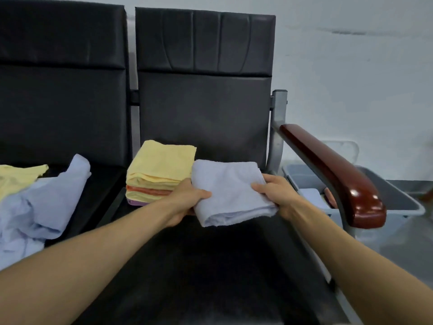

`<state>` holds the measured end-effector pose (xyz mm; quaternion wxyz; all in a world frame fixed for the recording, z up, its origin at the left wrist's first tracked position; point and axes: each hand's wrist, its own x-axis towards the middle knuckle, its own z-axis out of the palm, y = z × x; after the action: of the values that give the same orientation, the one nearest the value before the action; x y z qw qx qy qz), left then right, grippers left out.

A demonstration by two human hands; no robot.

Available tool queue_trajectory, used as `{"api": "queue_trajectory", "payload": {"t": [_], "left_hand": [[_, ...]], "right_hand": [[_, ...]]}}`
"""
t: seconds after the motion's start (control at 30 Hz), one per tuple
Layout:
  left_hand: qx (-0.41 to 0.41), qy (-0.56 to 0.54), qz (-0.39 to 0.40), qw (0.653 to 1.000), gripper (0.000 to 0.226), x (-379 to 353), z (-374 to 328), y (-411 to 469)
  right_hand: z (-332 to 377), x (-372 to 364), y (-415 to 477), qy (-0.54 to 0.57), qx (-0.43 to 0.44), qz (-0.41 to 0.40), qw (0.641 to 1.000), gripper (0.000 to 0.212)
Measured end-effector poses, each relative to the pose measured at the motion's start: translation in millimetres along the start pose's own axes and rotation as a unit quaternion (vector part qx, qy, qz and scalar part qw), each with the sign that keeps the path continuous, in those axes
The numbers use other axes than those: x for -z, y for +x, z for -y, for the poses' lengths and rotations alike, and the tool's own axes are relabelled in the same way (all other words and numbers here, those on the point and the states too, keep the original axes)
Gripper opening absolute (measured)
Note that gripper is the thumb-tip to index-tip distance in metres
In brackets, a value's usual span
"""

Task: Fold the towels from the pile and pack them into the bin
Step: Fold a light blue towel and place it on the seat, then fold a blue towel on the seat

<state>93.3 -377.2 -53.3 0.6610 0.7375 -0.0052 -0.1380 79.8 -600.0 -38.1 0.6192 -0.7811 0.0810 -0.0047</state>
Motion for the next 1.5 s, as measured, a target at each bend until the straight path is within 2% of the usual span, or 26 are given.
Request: {"api": "queue_trajectory", "payload": {"t": [0.13,0.33,0.43,0.5,0.73,0.8,0.9,0.97,1.07,1.17,1.27,1.37,1.5], "left_hand": [[-0.044,0.038,-0.084,0.995,0.035,-22.4,-4.7,58.0],[-0.048,0.086,-0.105,0.990,0.042,-42.0,14.3,126.8],[-0.024,0.124,-0.124,0.984,0.042,-46.5,35.5,141.9],[-0.024,0.126,-0.131,0.983,0.042,-46.7,44.0,147.2],[-0.033,0.140,-0.070,0.987,0.055,-37.8,41.3,129.3],[-0.042,0.162,-0.029,0.985,0.056,-33.4,38.3,108.7],[-0.054,0.213,-0.012,0.976,0.048,-19.9,28.3,69.9],[-0.054,0.234,-0.009,0.971,0.043,-0.1,24.8,38.1],[-0.066,0.237,0.009,0.969,0.029,42.1,17.4,-11.1],[-0.076,0.218,-0.016,0.973,0.019,95.8,12.5,-53.2],[-0.080,0.220,-0.118,0.965,0.021,157.6,29.9,-86.9],[-0.092,0.259,-0.231,0.933,0.032,201.1,53.9,-108.1],[-0.107,0.280,-0.291,0.908,0.027,239.8,56.1,-124.0]], "right_hand": [[-7.5,1.6,46.9,-0.008,0.032,-0.055,0.998,0.015],[-38.8,7.4,106.0,-0.086,0.029,-0.108,0.990,0.015],[-55.6,3.9,118.5,-0.201,0.002,-0.087,0.976,0.033],[-61.1,2.5,123.5,-0.230,-0.004,-0.100,0.968,0.042],[-56.4,-5.6,108.1,-0.261,0.024,-0.137,0.955,0.035],[-49.6,-12.0,93.2,-0.306,0.049,-0.150,0.939,0.032],[-34.5,-25.6,67.9,-0.401,0.095,-0.163,0.896,0.041],[-22.1,-45.4,49.1,-0.429,0.127,-0.151,0.881,0.047],[3.0,-86.6,17.5,-0.404,0.177,-0.093,0.893,0.043],[29.1,-138.2,-9.9,-0.364,0.230,-0.029,0.902,0.036],[47.7,-196.5,-27.6,-0.350,0.263,0.050,0.898,0.032],[53.3,-253.5,-35.9,-0.372,0.266,0.135,0.879,0.027],[54.3,-328.0,-41.0,-0.377,0.271,0.189,0.865,0.027]]}}
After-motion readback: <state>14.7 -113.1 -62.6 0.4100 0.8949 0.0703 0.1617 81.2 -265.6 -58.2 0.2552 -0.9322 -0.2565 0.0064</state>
